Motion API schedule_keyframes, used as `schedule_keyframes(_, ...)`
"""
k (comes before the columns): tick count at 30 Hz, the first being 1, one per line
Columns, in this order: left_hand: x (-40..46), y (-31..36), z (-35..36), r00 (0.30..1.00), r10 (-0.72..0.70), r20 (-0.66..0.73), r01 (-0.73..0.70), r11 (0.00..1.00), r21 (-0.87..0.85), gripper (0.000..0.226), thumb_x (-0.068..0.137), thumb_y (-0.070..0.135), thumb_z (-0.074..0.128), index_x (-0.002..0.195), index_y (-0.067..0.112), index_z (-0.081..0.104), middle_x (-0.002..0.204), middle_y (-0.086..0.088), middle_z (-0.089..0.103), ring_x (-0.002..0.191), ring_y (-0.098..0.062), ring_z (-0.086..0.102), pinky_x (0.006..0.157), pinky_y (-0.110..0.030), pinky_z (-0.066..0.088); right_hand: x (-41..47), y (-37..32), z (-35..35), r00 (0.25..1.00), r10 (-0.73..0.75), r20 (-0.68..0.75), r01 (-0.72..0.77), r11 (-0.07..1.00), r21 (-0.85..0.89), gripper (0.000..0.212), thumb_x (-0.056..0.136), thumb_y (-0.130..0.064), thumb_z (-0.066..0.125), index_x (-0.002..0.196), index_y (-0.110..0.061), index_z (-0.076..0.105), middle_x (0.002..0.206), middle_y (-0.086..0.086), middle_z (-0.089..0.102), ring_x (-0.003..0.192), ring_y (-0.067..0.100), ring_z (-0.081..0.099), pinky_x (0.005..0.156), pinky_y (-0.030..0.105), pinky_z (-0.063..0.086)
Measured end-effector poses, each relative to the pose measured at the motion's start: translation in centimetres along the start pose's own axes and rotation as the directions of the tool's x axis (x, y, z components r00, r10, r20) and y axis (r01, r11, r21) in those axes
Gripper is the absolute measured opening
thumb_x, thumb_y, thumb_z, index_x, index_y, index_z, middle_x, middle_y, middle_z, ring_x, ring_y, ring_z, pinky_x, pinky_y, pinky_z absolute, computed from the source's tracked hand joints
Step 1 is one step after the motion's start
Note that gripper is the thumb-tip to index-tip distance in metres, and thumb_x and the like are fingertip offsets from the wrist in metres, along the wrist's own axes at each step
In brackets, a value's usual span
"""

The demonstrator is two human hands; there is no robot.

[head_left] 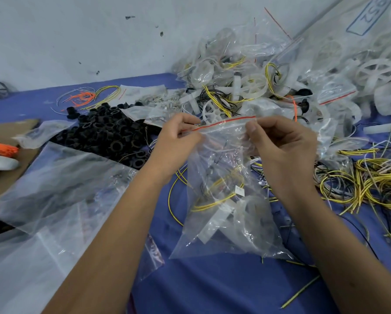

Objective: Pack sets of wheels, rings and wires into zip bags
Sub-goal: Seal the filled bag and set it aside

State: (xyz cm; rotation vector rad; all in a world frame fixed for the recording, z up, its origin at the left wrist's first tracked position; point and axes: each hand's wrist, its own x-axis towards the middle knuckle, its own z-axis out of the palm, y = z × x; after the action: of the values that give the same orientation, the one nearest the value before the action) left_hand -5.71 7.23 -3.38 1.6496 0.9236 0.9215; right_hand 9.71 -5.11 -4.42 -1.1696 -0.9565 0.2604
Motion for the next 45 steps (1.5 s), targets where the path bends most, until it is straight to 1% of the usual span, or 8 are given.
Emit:
schedule_keyframes(8, -0.5, 1.1, -0.5, 0.921, 0.342, 0.188, -0.381, 0.891, 0.248, 0.018, 0.095, 0.02, 0.067, 0.112, 0.013, 0.071, 0.103, -0.001, 0.071, 0.098, -0.007, 0.065, 0.089, -0.018, 0.047, 0.7, 0.5, -0.3, 0.991, 0.124, -0.052, -0.118, 0.987, 0.111, 0.016, 0.094, -0.009, 0.071, 0.08, -0.016, 0.075, 0.069, 0.002, 0.07, 0.063, 0.017, 0.061, 0.058, 0.04, 0.053)
schedule_keyframes(14, -0.3, 1.1, -0.4, 0.999, 0.043, 0.022, -0.042, 0.998, -0.05, 0.046, 0.089, 0.022, 0.078, 0.13, 0.015, 0.058, 0.122, -0.004, 0.069, 0.104, -0.006, 0.069, 0.085, -0.028, 0.058, 1.0, 0.6, -0.7, 0.968, 0.237, -0.082, -0.199, 0.926, 0.321, 0.015, 0.098, -0.007, 0.065, 0.083, -0.01, 0.068, 0.065, -0.002, 0.067, 0.05, 0.004, 0.052, 0.048, 0.017, 0.042)
schedule_keyframes(18, -0.8, 0.4, -1.2, 0.821, -0.296, 0.488, 0.385, 0.918, -0.091, 0.065, 0.073, 0.043, 0.085, 0.13, 0.021, 0.064, 0.122, 0.0, 0.074, 0.098, -0.016, 0.074, 0.08, -0.039, 0.062, 1.0, 0.8, -0.8, 0.958, 0.277, -0.078, -0.234, 0.907, 0.352, 0.015, 0.099, -0.013, 0.065, 0.084, -0.014, 0.069, 0.072, -0.001, 0.068, 0.065, 0.013, 0.054, 0.06, 0.028, 0.04)
schedule_keyframes(23, -1.8, 0.0, -1.1, 0.651, -0.232, 0.723, 0.157, 0.973, 0.172, 0.051, 0.069, 0.016, 0.087, 0.115, 0.012, 0.068, 0.117, -0.019, 0.073, 0.108, -0.03, 0.069, 0.104, -0.059, 0.048, 1.1, 1.0, -0.7, 0.941, 0.313, -0.127, -0.255, 0.905, 0.34, 0.016, 0.101, -0.018, 0.063, 0.085, -0.016, 0.066, 0.072, -0.002, 0.065, 0.064, 0.018, 0.05, 0.061, 0.029, 0.042)
schedule_keyframes(27, -2.0, 0.5, -1.9, 0.602, -0.148, 0.785, 0.14, 0.987, 0.079, 0.058, 0.073, -0.011, 0.075, 0.128, -0.004, 0.059, 0.119, -0.022, 0.07, 0.108, -0.033, 0.069, 0.093, -0.043, 0.058, 1.2, 0.9, -0.6, 0.929, 0.349, -0.124, -0.28, 0.882, 0.379, 0.016, 0.103, -0.018, 0.058, 0.088, -0.016, 0.061, 0.077, 0.0, 0.064, 0.068, 0.013, 0.058, 0.067, 0.03, 0.051)
schedule_keyframes(33, -1.9, 0.9, -2.0, 0.609, -0.052, 0.792, 0.077, 0.997, 0.007, 0.065, 0.071, -0.015, 0.074, 0.13, -0.016, 0.048, 0.126, -0.049, 0.049, 0.117, -0.056, 0.056, 0.101, -0.083, 0.031, 1.0, 0.6, -0.6, 0.937, 0.343, -0.059, -0.296, 0.874, 0.384, 0.014, 0.104, -0.021, 0.057, 0.09, -0.019, 0.058, 0.082, 0.0, 0.062, 0.071, 0.016, 0.055, 0.069, 0.034, 0.048)
schedule_keyframes(41, -1.8, 1.2, -2.8, 0.663, -0.028, 0.748, 0.12, 0.99, -0.07, 0.055, 0.073, -0.011, 0.069, 0.126, -0.014, 0.052, 0.101, -0.015, 0.066, 0.093, -0.022, 0.066, 0.082, -0.032, 0.056, 1.1, 0.5, -0.5, 0.934, 0.357, 0.014, -0.323, 0.826, 0.462, 0.016, 0.104, -0.019, 0.056, 0.088, -0.019, 0.056, 0.086, 0.001, 0.061, 0.076, 0.015, 0.055, 0.077, 0.036, 0.046)
schedule_keyframes(45, -1.8, 1.1, -3.1, 0.733, -0.1, 0.672, 0.239, 0.964, -0.117, 0.041, 0.082, 0.009, 0.066, 0.122, 0.004, 0.067, 0.104, -0.009, 0.07, 0.094, -0.018, 0.068, 0.082, -0.03, 0.059, 1.2, 0.7, -0.5, 0.927, 0.375, 0.001, -0.329, 0.813, 0.48, 0.013, 0.105, -0.018, 0.053, 0.093, -0.016, 0.057, 0.09, 0.006, 0.06, 0.081, 0.018, 0.056, 0.084, 0.041, 0.048)
